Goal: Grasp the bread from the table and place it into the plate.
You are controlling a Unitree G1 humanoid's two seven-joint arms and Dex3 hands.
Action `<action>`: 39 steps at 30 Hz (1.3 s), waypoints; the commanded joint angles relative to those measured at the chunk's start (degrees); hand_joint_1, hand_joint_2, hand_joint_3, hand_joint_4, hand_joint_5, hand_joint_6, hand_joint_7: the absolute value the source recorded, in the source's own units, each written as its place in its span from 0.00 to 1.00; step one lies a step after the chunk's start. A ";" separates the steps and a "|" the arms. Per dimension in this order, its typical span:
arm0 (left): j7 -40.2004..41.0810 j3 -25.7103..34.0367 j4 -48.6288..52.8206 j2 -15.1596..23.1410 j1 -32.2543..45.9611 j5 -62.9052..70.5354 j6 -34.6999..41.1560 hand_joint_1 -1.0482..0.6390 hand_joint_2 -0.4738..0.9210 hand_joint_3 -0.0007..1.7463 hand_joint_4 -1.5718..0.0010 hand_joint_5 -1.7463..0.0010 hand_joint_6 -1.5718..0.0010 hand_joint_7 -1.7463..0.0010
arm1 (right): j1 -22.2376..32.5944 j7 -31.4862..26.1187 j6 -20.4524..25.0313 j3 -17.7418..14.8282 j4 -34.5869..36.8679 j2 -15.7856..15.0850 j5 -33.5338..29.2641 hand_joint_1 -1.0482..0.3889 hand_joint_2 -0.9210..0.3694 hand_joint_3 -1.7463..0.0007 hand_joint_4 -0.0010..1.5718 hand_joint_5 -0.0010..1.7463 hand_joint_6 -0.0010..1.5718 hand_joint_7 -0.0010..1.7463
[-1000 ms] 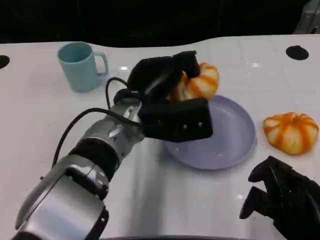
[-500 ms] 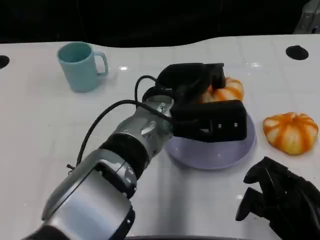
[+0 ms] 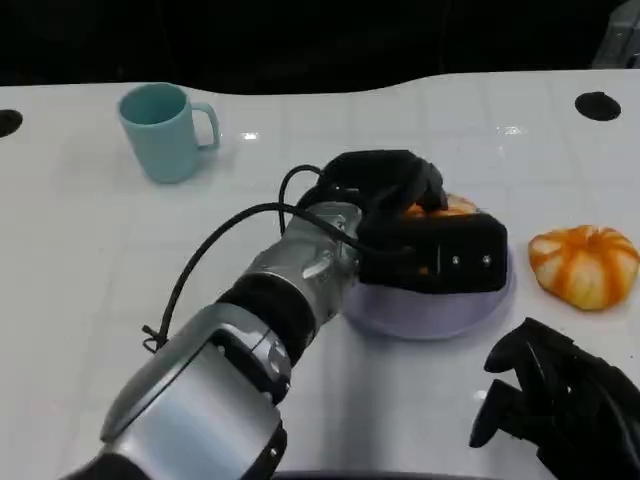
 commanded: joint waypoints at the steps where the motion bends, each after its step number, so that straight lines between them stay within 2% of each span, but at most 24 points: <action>1: 0.94 -0.80 0.54 0.05 -1.22 0.74 0.04 0.49 1.00 0.06 0.54 0.00 0.39 0.87 | 0.35 0.17 -0.96 0.18 -0.58 -0.42 -0.15 0.43 0.00 0.74 0.41 1.00 0.32 0.91; 3: 0.40 -0.21 0.63 -0.03 -0.91 0.00 -0.09 0.49 1.00 0.05 0.54 0.00 0.39 0.87 | 0.42 0.17 -0.89 0.03 -0.58 -0.33 0.17 0.43 0.00 0.74 0.41 1.00 0.32 0.91; 4: -0.01 0.27 0.70 -0.10 -0.67 -0.52 -0.19 0.47 1.00 0.07 0.61 0.10 0.47 0.92 | 0.48 0.17 -0.81 -0.09 -0.58 -0.26 0.39 0.43 0.00 0.75 0.41 1.00 0.32 0.91; 6: -1.30 0.56 0.91 -0.05 -0.56 -1.03 -0.13 0.45 1.00 0.07 0.63 0.16 0.50 0.94 | 0.49 0.27 -0.75 -0.29 -0.50 -0.22 0.71 0.43 0.00 0.75 0.40 1.00 0.32 0.91; 8: -3.19 0.18 1.12 0.19 -0.86 -0.79 0.09 0.37 1.00 0.13 0.75 0.60 0.68 0.99 | 0.39 0.47 -0.86 -0.45 -0.32 -0.29 0.84 0.43 0.00 0.75 0.41 1.00 0.32 0.91; 10: -4.76 -0.07 1.27 0.37 -1.14 -0.52 0.41 0.35 1.00 0.14 0.77 0.72 0.73 0.99 | 0.22 0.69 -0.99 -0.64 -0.06 -0.36 0.92 0.43 0.00 0.75 0.41 1.00 0.32 0.91; 11: -5.52 -0.29 1.35 0.49 -1.29 -0.29 0.62 0.30 1.00 0.15 0.85 0.78 0.80 1.00 | 0.06 0.82 -1.05 -0.78 0.17 -0.42 0.97 0.43 0.00 0.75 0.41 1.00 0.32 0.91; 12: -6.06 -0.44 1.38 0.58 -1.38 -0.13 0.77 0.28 1.00 0.16 0.88 0.81 0.83 1.00 | -0.05 0.94 -1.07 -0.90 0.33 -0.44 0.99 0.43 0.00 0.75 0.40 1.00 0.32 0.91; 17: -10.61 -1.58 1.57 1.47 -2.14 0.58 1.47 0.18 1.00 0.22 0.99 0.89 0.91 1.00 | -0.45 1.16 -1.02 -1.34 0.81 -0.43 1.06 0.42 0.00 0.76 0.40 1.00 0.32 0.91; 19: -12.96 -1.09 1.39 2.07 -2.29 -0.25 1.08 0.18 1.00 0.23 1.00 0.90 0.92 1.00 | -0.46 0.90 -0.82 -1.39 0.68 -0.32 1.04 0.42 0.00 0.76 0.40 1.00 0.32 0.91; 20: -14.84 -0.56 1.22 2.62 -2.40 -1.04 0.70 0.14 1.00 0.24 1.00 0.96 0.94 0.99 | -0.47 0.71 -0.70 -1.36 0.56 -0.32 0.91 0.42 0.00 0.76 0.41 1.00 0.32 0.91; 23: -17.55 0.84 0.46 3.91 -2.27 -2.57 -0.48 0.12 1.00 0.25 1.00 1.00 0.95 0.99 | -0.45 0.31 -0.43 -1.23 0.28 -0.41 0.61 0.43 0.00 0.76 0.41 1.00 0.32 0.91; 28: -20.52 5.74 -2.07 6.36 -0.89 -7.69 -3.96 0.11 1.00 0.25 0.99 1.00 0.94 0.99 | -0.76 0.91 -1.04 -1.38 1.00 -0.54 0.81 0.43 0.00 0.76 0.40 1.00 0.32 0.91; 31: -22.94 10.59 -5.31 8.64 1.99 -13.15 -7.74 0.12 1.00 0.24 0.96 0.98 0.91 0.98 | -1.09 0.56 -0.70 -1.37 1.08 -0.61 0.56 0.42 0.00 0.76 0.41 1.00 0.32 0.92; 33: -24.11 11.81 -6.40 9.31 3.09 -14.86 -8.73 0.12 1.00 0.25 0.95 0.97 0.91 0.97 | -1.13 0.56 -0.57 -1.45 1.08 -0.53 0.79 0.43 0.00 0.76 0.40 1.00 0.32 0.92; 39: -32.50 20.43 -14.20 12.01 11.90 -26.86 -13.04 0.14 1.00 0.24 0.88 0.94 0.86 0.96 | -1.21 0.37 -0.31 -1.50 1.10 -0.52 0.79 0.43 0.00 0.76 0.40 1.00 0.31 0.92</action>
